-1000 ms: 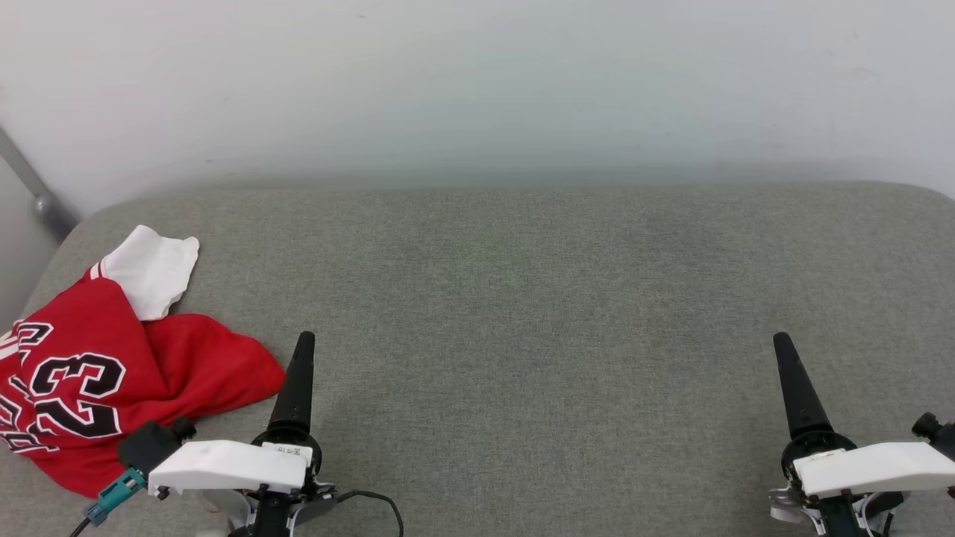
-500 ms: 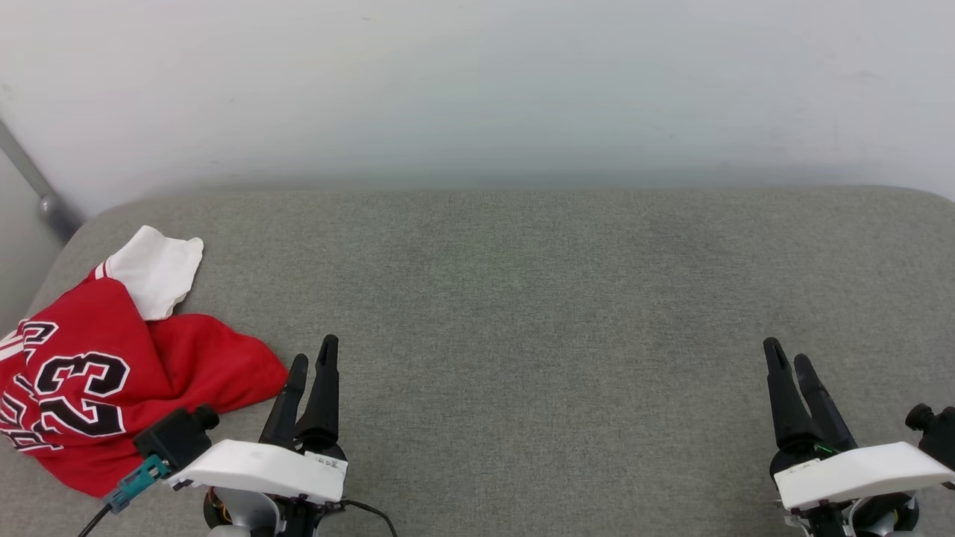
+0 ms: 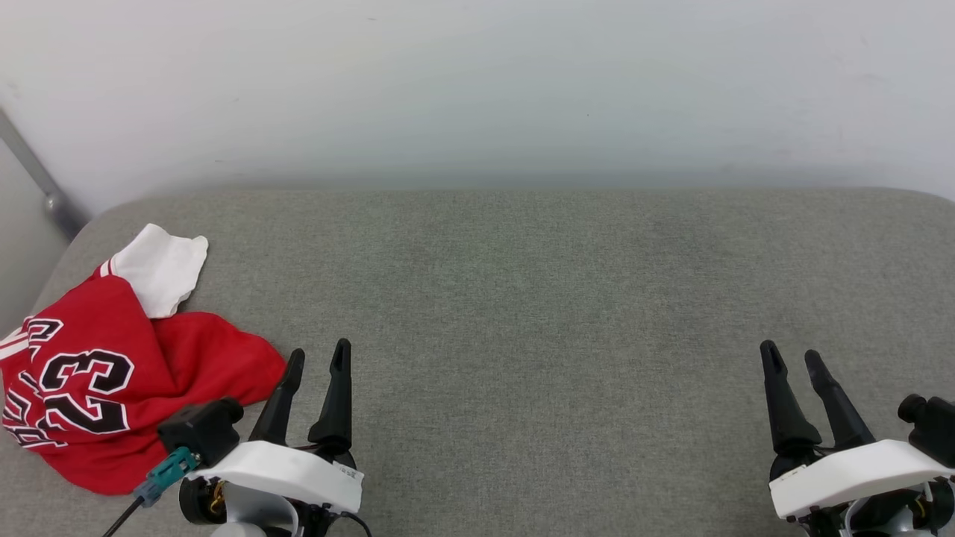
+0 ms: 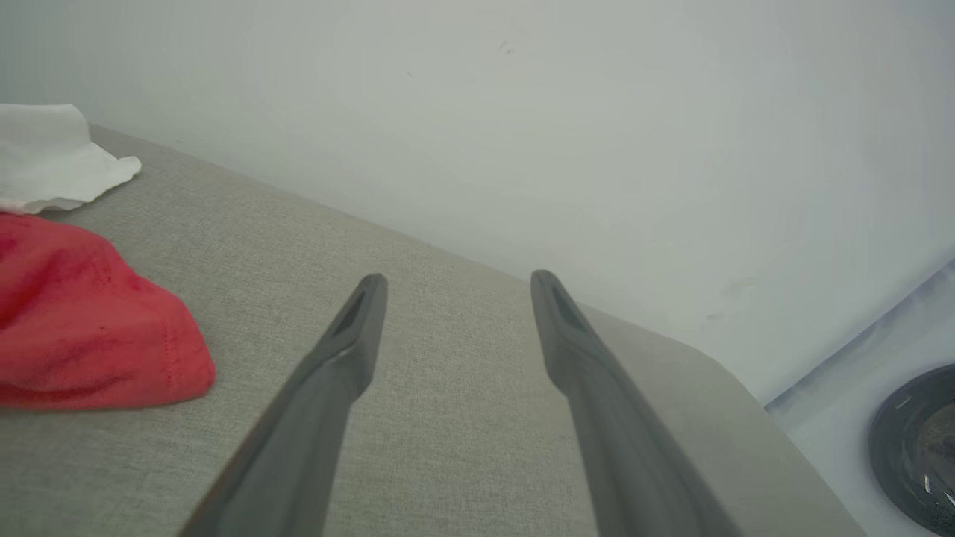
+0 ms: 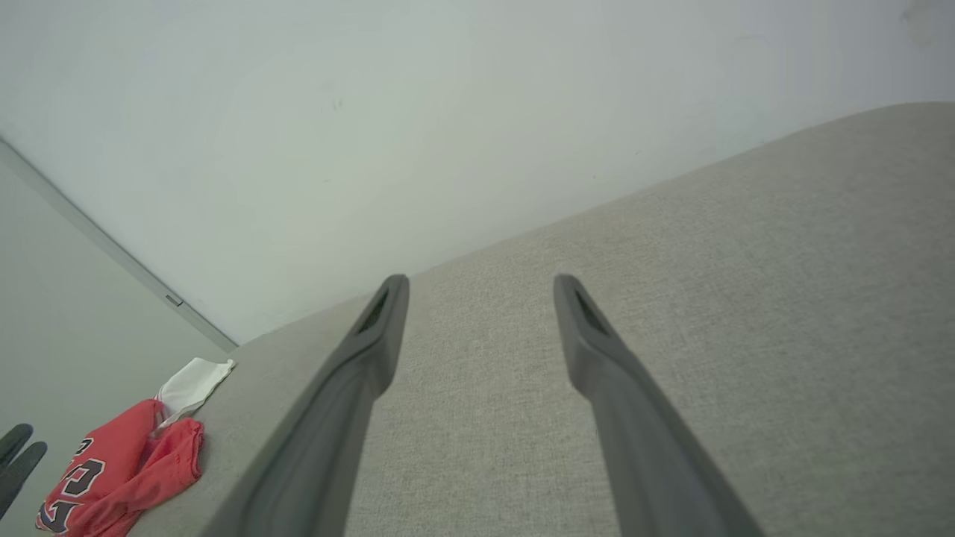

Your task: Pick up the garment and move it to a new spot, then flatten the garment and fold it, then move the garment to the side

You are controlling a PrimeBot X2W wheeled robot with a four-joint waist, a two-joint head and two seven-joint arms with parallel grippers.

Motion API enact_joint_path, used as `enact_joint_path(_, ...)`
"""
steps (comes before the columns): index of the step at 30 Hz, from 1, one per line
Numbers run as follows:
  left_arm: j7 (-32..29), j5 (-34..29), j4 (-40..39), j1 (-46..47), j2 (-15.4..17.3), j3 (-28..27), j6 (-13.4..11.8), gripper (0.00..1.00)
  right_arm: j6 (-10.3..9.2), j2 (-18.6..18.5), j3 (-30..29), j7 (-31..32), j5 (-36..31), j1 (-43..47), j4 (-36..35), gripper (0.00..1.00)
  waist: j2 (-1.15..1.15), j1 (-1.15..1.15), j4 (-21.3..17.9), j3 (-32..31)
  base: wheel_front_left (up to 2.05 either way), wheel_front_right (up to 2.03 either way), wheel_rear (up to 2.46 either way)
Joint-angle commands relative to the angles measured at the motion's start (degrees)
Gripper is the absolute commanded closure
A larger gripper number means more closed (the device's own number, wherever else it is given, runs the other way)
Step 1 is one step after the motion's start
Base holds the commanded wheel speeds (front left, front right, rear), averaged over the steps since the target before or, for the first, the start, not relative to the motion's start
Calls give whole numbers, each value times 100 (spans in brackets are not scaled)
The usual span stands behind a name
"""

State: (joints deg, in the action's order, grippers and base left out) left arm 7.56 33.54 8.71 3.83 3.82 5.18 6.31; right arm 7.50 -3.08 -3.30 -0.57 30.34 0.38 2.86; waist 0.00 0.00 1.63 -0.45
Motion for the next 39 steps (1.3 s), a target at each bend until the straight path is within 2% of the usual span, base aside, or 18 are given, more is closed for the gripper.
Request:
enact_joint_path(1, 51, -206, -64, 98, 63, 26, -30, 0, -1, 13, -12, 6, -172, 25, -121, 0, 0, 0, 3, 2, 0, 0, 0)
enact_joint_path(14, 244, -1112, 25, 160, 148, 140, -191, 0, -1, 21, 44, 98, -1166, 77, -326, 0, 0, 0, 39, 19, 0, 0, 0)
enact_joint_path(29, 439, -1891, 175, 167, 235, 269, -304, 0, -1, 23, -22, 193, -1935, 187, -512, 0, 0, 0, 55, 23, 0, 0, 0)
enact_joint_path(39, 553, -2176, 312, 152, 203, 300, -238, 0, -1, 24, -78, 137, -2253, 200, -634, 0, 0, 0, 86, 23, 0, 0, 0)
